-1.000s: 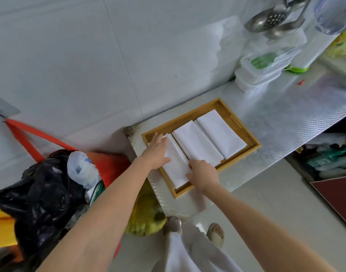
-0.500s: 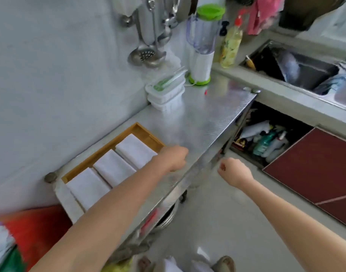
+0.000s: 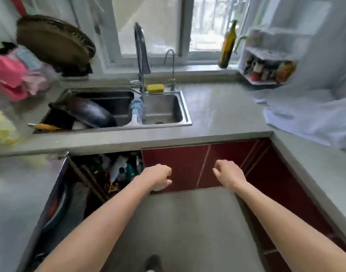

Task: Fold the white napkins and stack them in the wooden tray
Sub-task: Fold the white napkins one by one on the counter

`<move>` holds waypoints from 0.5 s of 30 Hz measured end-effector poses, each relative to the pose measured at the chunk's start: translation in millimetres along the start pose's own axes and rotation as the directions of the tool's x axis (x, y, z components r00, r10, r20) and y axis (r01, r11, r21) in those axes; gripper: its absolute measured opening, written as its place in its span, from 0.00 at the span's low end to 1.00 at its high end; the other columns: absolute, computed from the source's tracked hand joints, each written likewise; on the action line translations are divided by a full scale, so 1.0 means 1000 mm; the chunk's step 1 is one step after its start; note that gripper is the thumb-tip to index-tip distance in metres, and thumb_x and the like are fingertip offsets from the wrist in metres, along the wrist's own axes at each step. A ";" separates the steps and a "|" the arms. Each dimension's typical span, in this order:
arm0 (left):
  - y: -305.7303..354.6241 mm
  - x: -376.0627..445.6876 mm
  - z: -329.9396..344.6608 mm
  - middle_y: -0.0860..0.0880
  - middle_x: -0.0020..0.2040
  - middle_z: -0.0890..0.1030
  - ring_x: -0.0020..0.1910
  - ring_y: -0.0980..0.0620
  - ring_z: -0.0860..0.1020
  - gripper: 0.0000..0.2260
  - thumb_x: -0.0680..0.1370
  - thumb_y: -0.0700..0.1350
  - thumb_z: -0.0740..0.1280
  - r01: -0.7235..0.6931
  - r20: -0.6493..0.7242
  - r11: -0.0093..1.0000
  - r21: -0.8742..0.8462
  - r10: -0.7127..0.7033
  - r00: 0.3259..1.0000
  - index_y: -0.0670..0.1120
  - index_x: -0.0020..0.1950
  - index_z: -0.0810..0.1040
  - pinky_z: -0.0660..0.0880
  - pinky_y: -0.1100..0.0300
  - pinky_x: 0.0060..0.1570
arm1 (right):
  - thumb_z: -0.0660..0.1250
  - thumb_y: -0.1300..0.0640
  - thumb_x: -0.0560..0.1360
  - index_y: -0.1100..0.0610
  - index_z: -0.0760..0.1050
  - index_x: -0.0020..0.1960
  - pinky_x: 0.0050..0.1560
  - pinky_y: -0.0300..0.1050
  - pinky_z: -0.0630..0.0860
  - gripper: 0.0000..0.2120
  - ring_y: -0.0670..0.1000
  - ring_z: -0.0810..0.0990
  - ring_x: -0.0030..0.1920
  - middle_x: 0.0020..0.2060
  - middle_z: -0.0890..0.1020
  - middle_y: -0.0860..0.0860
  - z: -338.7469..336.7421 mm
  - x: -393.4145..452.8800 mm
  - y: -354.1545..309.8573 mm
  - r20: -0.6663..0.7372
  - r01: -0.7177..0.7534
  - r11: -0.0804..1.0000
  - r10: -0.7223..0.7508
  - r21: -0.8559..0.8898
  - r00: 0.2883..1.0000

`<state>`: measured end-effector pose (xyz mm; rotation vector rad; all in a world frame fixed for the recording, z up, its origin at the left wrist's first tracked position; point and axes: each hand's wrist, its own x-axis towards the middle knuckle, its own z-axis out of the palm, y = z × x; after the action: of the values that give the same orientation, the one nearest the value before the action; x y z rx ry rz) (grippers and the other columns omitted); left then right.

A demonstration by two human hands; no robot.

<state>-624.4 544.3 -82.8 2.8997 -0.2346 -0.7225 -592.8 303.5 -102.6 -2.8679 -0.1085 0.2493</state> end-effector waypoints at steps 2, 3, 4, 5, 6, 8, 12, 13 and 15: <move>0.025 0.055 -0.019 0.48 0.65 0.75 0.63 0.46 0.74 0.18 0.80 0.53 0.61 -0.096 0.011 0.994 0.043 0.096 0.995 0.50 0.68 0.70 0.73 0.52 0.60 | 0.60 0.51 0.79 0.56 0.76 0.49 0.47 0.47 0.75 0.10 0.57 0.80 0.49 0.48 0.82 0.54 -0.015 0.023 0.041 -0.027 -0.110 0.994 0.110 0.029 0.994; 0.037 0.083 -0.028 0.48 0.65 0.75 0.63 0.45 0.74 0.19 0.80 0.53 0.62 -0.147 0.017 0.987 0.059 0.146 0.989 0.49 0.69 0.69 0.73 0.51 0.60 | 0.60 0.51 0.79 0.56 0.75 0.48 0.47 0.47 0.74 0.10 0.57 0.79 0.49 0.48 0.82 0.54 -0.023 0.035 0.059 -0.040 -0.157 0.987 0.158 0.035 0.987; 0.050 0.111 -0.037 0.47 0.66 0.74 0.63 0.45 0.74 0.20 0.80 0.53 0.62 -0.198 0.020 0.977 0.077 0.197 0.980 0.49 0.70 0.69 0.72 0.50 0.61 | 0.60 0.50 0.79 0.55 0.74 0.47 0.47 0.48 0.74 0.10 0.57 0.79 0.49 0.48 0.82 0.54 -0.030 0.045 0.076 -0.057 -0.203 0.978 0.205 0.043 0.977; 0.062 0.137 -0.048 0.47 0.66 0.74 0.64 0.45 0.73 0.20 0.80 0.52 0.62 -0.248 0.021 0.964 0.099 0.248 0.969 0.48 0.70 0.69 0.72 0.49 0.61 | 0.60 0.50 0.79 0.55 0.73 0.46 0.48 0.49 0.75 0.09 0.57 0.79 0.49 0.47 0.82 0.54 -0.038 0.056 0.092 -0.075 -0.250 0.966 0.254 0.060 0.964; 0.074 0.162 -0.060 0.46 0.67 0.74 0.64 0.45 0.73 0.19 0.80 0.51 0.62 -0.291 0.030 0.949 0.118 0.290 0.957 0.47 0.70 0.69 0.72 0.49 0.62 | 0.60 0.51 0.79 0.55 0.72 0.45 0.49 0.50 0.76 0.09 0.57 0.79 0.49 0.47 0.81 0.55 -0.046 0.065 0.107 -0.087 -0.300 0.951 0.306 0.080 0.948; 0.099 0.204 -0.083 0.45 0.66 0.74 0.64 0.44 0.73 0.19 0.80 0.50 0.61 -0.360 0.066 0.920 0.159 0.354 0.933 0.45 0.69 0.69 0.71 0.51 0.62 | 0.60 0.51 0.79 0.56 0.73 0.46 0.49 0.51 0.76 0.09 0.57 0.79 0.49 0.47 0.81 0.54 -0.063 0.081 0.130 -0.090 -0.381 0.920 0.389 0.093 0.917; 0.144 0.280 -0.124 0.44 0.67 0.73 0.66 0.44 0.71 0.19 0.79 0.47 0.62 -0.451 0.081 0.875 0.177 0.444 0.893 0.44 0.70 0.69 0.70 0.53 0.63 | 0.60 0.55 0.79 0.58 0.75 0.49 0.44 0.46 0.73 0.08 0.54 0.77 0.46 0.47 0.80 0.53 -0.085 0.121 0.173 -0.138 -0.502 0.848 0.525 0.167 0.840; 0.154 0.297 -0.133 0.45 0.68 0.72 0.66 0.45 0.71 0.20 0.80 0.47 0.61 -0.469 0.079 0.868 0.165 0.462 0.883 0.44 0.71 0.68 0.69 0.53 0.64 | 0.60 0.55 0.78 0.58 0.75 0.49 0.42 0.45 0.72 0.08 0.54 0.77 0.46 0.47 0.80 0.53 -0.088 0.129 0.183 -0.152 -0.528 0.832 0.552 0.171 0.820; 0.175 0.328 -0.146 0.45 0.69 0.70 0.68 0.46 0.69 0.20 0.80 0.47 0.62 -0.513 0.097 0.842 0.169 0.504 0.858 0.43 0.72 0.67 0.68 0.54 0.65 | 0.60 0.56 0.78 0.58 0.75 0.52 0.44 0.46 0.71 0.08 0.56 0.77 0.50 0.50 0.80 0.54 -0.093 0.145 0.208 -0.167 -0.571 0.808 0.588 0.141 0.791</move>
<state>-289.1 327.4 -73.3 2.7761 -1.0884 -0.6987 -423.3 94.2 -92.0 -2.7364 0.8207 0.0630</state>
